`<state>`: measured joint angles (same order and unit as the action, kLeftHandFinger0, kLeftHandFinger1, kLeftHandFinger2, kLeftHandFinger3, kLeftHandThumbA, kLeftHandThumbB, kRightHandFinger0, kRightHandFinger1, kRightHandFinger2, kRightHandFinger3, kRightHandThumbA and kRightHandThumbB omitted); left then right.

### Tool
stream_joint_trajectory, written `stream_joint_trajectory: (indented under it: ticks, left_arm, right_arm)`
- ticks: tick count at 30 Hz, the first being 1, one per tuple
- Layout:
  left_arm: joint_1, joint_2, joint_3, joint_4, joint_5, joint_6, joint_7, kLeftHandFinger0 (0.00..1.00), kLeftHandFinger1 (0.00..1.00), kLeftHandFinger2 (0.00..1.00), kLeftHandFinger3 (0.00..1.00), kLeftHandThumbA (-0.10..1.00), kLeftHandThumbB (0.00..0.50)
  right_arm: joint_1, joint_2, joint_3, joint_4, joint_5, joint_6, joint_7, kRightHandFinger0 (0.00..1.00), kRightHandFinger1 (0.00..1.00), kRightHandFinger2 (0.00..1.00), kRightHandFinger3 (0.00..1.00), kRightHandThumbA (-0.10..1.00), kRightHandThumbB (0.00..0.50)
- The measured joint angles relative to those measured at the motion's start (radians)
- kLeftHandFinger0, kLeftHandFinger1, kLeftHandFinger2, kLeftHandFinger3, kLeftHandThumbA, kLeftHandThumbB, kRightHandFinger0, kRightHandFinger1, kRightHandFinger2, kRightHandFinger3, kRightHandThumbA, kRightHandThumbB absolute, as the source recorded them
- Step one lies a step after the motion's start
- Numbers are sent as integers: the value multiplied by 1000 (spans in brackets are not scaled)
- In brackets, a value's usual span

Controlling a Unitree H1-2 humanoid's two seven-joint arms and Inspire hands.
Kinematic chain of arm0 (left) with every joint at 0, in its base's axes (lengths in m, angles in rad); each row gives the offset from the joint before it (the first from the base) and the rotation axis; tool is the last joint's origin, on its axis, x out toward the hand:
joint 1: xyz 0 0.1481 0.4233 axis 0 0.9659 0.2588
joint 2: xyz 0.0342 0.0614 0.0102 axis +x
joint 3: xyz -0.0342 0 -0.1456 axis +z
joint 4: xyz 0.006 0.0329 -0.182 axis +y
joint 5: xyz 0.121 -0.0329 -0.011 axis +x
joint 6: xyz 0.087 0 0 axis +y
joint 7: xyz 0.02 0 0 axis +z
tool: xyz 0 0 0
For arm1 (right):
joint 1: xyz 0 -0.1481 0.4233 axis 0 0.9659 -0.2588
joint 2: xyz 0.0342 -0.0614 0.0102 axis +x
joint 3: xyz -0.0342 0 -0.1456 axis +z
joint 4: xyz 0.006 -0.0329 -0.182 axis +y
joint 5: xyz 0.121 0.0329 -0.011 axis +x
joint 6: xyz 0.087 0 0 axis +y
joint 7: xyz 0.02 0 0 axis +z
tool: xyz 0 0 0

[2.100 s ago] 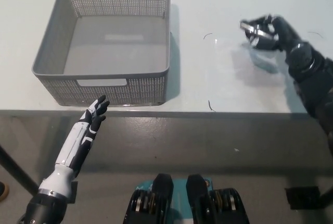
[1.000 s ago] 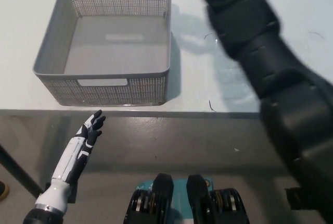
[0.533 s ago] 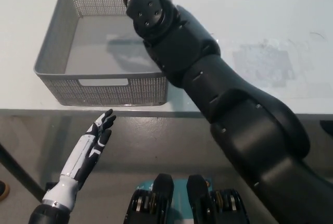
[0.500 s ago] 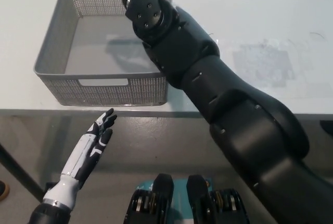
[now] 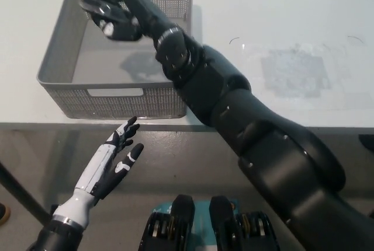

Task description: Use the right hand to pick up a webcam and put it into a container on the left side

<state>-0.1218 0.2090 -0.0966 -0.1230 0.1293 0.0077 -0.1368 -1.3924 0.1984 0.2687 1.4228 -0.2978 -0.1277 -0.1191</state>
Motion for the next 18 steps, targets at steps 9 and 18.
stream_joint_trajectory:
  ticks: [9, 18]
  left_arm:
    - [-10, 7, -5, -5, 11, 5, 0, 1000, 1000, 1000, 1000, 882, 77]
    - [-28, 14, -7, -16, 13, 8, -1, 1000, 1000, 1000, 1000, 899, 88]
  right_arm:
    - [38, -24, 46, 17, -23, 15, -6, 0, 347, 727, 651, -100, 225]
    - [48, -37, 98, 19, -52, 50, -4, 823, 1000, 1000, 1000, 400, 313]
